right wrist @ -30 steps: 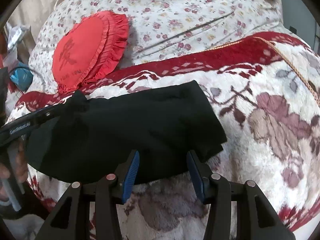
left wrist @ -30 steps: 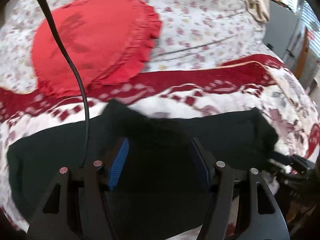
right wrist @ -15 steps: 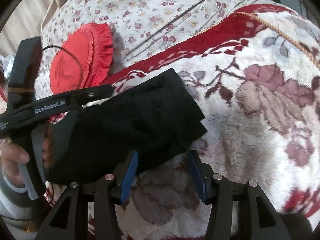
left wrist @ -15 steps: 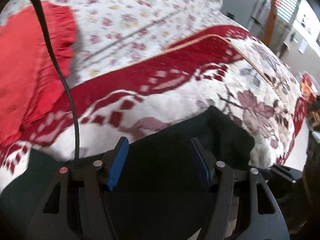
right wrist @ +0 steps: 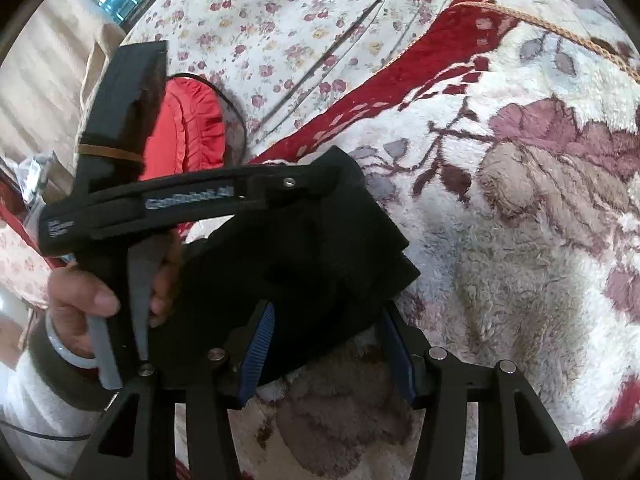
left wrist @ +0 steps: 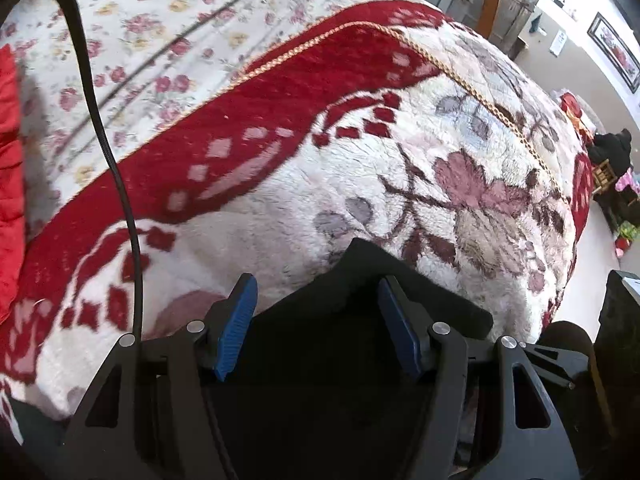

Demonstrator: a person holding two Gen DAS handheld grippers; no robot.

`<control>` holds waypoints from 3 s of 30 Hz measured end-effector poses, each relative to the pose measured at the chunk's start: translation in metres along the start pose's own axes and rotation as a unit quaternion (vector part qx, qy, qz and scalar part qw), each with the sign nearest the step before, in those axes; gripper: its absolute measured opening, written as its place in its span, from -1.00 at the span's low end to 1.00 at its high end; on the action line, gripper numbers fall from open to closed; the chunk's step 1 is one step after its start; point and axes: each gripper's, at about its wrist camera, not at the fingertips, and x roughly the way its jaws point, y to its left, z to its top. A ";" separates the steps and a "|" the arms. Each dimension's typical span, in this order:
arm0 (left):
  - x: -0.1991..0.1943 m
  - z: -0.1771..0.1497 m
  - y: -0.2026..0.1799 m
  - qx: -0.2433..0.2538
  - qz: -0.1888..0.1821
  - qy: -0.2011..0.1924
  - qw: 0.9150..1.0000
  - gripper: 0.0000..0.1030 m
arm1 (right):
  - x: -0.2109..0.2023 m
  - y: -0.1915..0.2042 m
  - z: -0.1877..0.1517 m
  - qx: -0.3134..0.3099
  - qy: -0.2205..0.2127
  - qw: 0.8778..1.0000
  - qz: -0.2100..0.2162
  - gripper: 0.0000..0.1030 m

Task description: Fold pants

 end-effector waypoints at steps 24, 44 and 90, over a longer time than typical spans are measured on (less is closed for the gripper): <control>-0.141 -0.039 0.074 -0.069 -0.011 -0.123 0.990 -0.54 | -0.010 0.147 0.023 -0.201 -0.072 0.973 0.091 -0.72; -0.210 -0.210 0.132 -0.207 0.132 -0.116 0.962 -0.53 | 0.057 0.200 0.003 -0.280 0.046 0.954 0.099 -0.32; -0.226 -0.265 0.120 -0.280 0.250 -0.140 0.916 -0.37 | 0.093 0.248 -0.036 -0.370 0.078 0.926 0.000 -0.51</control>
